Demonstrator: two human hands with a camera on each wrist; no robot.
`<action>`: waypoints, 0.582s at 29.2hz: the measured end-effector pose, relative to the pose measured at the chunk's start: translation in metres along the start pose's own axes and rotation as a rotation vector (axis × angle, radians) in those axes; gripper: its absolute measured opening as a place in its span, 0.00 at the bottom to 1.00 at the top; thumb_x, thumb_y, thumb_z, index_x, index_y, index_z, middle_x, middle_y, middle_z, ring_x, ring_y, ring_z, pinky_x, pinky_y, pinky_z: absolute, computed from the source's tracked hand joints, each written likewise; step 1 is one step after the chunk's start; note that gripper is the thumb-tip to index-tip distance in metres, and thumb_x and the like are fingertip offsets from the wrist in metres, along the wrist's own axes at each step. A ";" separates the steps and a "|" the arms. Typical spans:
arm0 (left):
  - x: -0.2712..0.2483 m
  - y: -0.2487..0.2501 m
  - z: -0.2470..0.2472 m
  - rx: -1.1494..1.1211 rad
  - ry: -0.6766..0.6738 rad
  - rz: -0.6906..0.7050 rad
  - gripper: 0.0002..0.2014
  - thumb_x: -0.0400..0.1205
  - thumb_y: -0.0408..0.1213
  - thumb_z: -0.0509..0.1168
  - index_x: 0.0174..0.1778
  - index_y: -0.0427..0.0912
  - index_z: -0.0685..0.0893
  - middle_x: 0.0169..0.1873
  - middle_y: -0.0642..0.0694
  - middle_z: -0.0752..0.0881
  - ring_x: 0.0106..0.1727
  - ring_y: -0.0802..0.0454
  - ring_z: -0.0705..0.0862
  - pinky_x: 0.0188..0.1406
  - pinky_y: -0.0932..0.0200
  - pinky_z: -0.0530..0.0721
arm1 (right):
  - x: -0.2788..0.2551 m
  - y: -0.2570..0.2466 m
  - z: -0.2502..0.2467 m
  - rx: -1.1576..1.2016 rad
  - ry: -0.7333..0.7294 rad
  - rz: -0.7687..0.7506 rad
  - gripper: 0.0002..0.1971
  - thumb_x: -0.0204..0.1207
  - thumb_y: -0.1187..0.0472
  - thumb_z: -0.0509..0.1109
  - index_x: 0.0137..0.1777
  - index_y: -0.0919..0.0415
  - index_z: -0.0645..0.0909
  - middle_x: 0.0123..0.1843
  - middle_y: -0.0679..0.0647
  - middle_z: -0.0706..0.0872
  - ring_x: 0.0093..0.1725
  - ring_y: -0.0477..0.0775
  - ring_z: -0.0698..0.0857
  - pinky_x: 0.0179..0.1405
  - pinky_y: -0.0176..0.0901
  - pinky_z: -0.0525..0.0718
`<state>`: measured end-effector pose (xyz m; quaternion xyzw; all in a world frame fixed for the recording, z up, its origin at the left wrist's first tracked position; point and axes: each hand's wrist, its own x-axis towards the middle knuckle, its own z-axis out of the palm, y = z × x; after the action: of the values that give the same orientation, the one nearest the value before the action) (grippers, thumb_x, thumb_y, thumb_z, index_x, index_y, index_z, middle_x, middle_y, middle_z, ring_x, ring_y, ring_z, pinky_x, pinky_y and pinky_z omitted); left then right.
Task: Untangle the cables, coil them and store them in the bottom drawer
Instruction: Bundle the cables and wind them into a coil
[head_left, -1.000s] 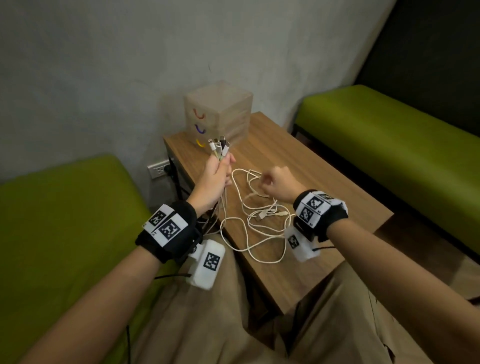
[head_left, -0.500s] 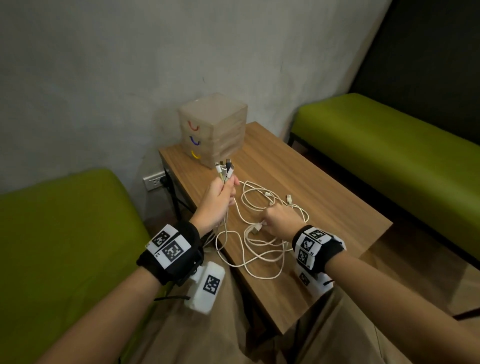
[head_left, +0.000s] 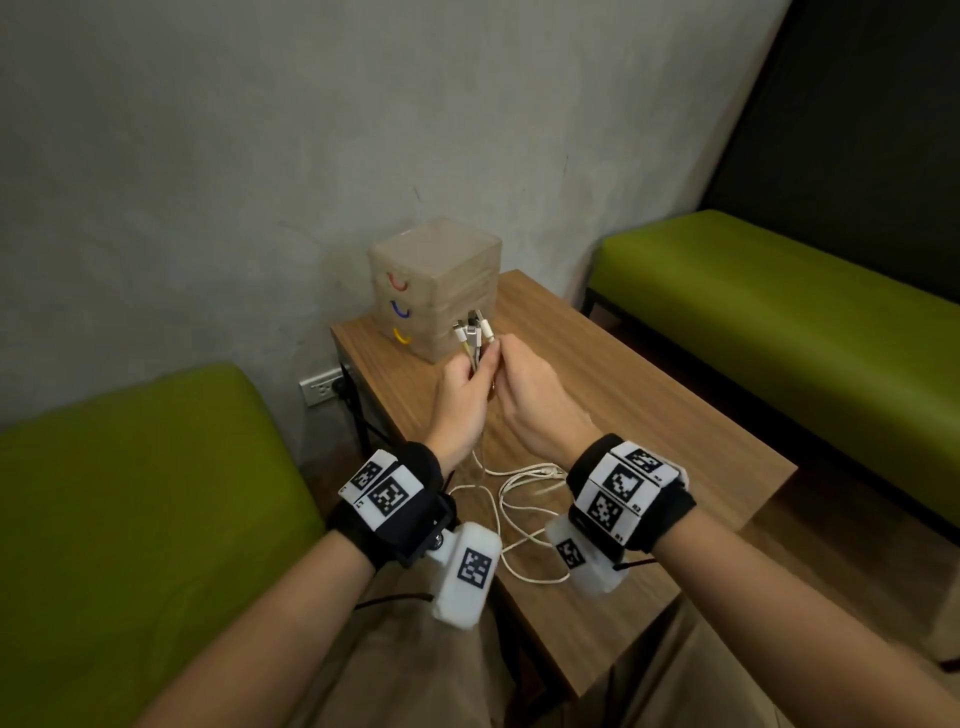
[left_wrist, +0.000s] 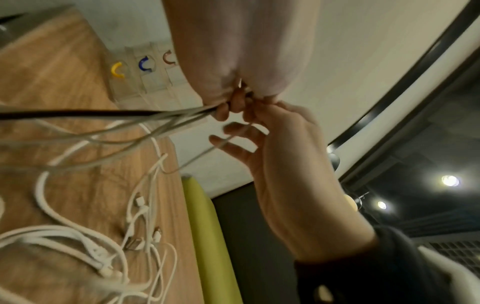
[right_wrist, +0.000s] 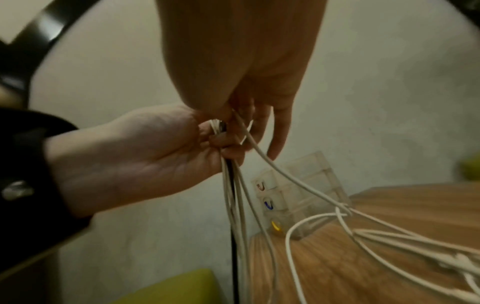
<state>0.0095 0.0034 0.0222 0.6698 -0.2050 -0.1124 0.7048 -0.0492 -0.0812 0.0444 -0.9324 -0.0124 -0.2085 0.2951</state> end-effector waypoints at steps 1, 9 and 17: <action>-0.001 0.003 0.001 0.028 0.040 0.021 0.17 0.82 0.48 0.60 0.29 0.43 0.76 0.27 0.45 0.79 0.32 0.49 0.78 0.35 0.50 0.75 | 0.000 -0.001 0.001 0.054 0.010 0.012 0.06 0.83 0.66 0.53 0.51 0.66 0.70 0.39 0.54 0.78 0.34 0.53 0.77 0.35 0.49 0.76; 0.014 0.017 -0.010 -0.056 0.149 0.170 0.14 0.81 0.49 0.55 0.33 0.55 0.82 0.32 0.51 0.82 0.39 0.49 0.81 0.46 0.47 0.79 | 0.000 0.005 0.004 0.069 0.117 -0.102 0.17 0.83 0.59 0.59 0.71 0.54 0.70 0.26 0.44 0.77 0.22 0.43 0.76 0.26 0.41 0.77; 0.041 0.072 -0.064 -0.498 0.470 0.280 0.16 0.88 0.36 0.46 0.33 0.44 0.67 0.13 0.57 0.69 0.16 0.63 0.70 0.21 0.68 0.73 | -0.024 0.066 -0.009 -0.054 0.034 0.019 0.13 0.83 0.57 0.54 0.41 0.59 0.76 0.34 0.49 0.77 0.35 0.48 0.75 0.38 0.39 0.70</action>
<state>0.0657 0.0491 0.0979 0.4508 -0.0936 0.0954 0.8826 -0.0651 -0.1383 0.0060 -0.9365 0.0070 -0.2216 0.2718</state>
